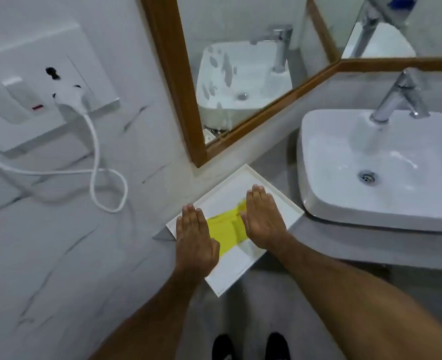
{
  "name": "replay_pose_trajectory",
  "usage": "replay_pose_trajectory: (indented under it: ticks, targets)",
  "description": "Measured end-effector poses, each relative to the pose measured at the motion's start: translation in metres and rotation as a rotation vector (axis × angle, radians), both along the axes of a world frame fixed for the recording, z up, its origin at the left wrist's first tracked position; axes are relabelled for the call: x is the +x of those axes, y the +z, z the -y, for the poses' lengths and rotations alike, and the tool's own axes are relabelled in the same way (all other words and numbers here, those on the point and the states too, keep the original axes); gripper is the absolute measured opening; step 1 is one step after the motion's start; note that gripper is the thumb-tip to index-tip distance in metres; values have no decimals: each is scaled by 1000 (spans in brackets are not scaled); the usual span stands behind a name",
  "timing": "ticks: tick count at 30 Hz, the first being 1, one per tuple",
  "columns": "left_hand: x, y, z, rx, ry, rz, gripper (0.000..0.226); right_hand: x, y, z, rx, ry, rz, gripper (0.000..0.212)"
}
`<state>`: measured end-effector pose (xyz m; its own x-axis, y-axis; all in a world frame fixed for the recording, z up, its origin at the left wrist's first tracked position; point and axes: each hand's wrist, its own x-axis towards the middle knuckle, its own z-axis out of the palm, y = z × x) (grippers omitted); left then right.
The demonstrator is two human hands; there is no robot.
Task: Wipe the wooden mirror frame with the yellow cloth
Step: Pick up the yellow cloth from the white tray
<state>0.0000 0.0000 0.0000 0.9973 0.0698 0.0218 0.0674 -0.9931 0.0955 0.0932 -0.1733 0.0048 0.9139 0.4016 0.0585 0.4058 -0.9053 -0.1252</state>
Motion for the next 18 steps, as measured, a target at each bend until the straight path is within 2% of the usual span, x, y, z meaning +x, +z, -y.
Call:
replay_pose_trajectory:
  ticks: [4,7,8,11,14,16,18]
  targets:
    - [8,-34,-6,2,28,-72,90,16,-36,-8,21,-299,-381,71]
    - [11,-49,-9,7,18,-112,91,25,-43,-18,90,-654,-470,94]
    - [12,-49,-10,3,15,-112,91,28,-40,-21,119,-759,-496,90]
    - [13,-47,-12,1,11,-121,90,35,-41,-21,308,-926,-621,57]
    - [15,-35,-13,0,0,-115,89,42,-33,-19,682,-959,-839,36]
    - [19,-22,-13,16,-14,-101,88,43,-16,-22,957,-1088,-889,24]
    - [24,-3,-13,30,-26,-59,85,43,1,-25,1264,-1146,-909,22]
